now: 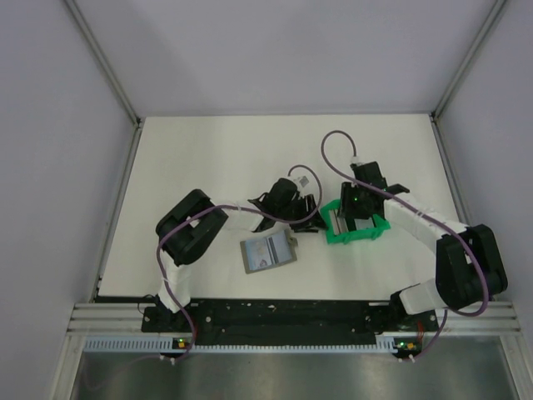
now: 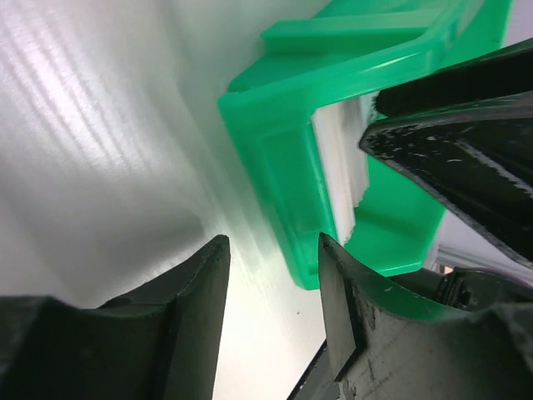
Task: Put the credit cards into the card holder
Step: Pick up the credit card from the storage box.
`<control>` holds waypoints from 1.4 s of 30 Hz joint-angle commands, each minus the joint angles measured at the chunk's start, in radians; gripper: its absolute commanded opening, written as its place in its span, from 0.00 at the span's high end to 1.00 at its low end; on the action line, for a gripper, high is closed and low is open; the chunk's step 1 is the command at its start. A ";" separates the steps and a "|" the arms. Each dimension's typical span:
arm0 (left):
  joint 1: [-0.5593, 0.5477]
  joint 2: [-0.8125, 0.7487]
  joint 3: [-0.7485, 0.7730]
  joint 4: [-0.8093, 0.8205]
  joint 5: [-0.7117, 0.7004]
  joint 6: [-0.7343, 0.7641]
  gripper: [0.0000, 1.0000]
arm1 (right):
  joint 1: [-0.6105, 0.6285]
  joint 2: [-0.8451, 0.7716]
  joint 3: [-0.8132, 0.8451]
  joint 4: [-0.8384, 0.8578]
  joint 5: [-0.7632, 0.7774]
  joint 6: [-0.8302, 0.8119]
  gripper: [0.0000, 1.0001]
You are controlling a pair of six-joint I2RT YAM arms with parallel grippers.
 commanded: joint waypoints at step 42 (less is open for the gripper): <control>0.011 -0.045 -0.240 0.418 0.070 -0.135 0.59 | -0.075 -0.013 -0.081 0.134 -0.326 -0.001 0.43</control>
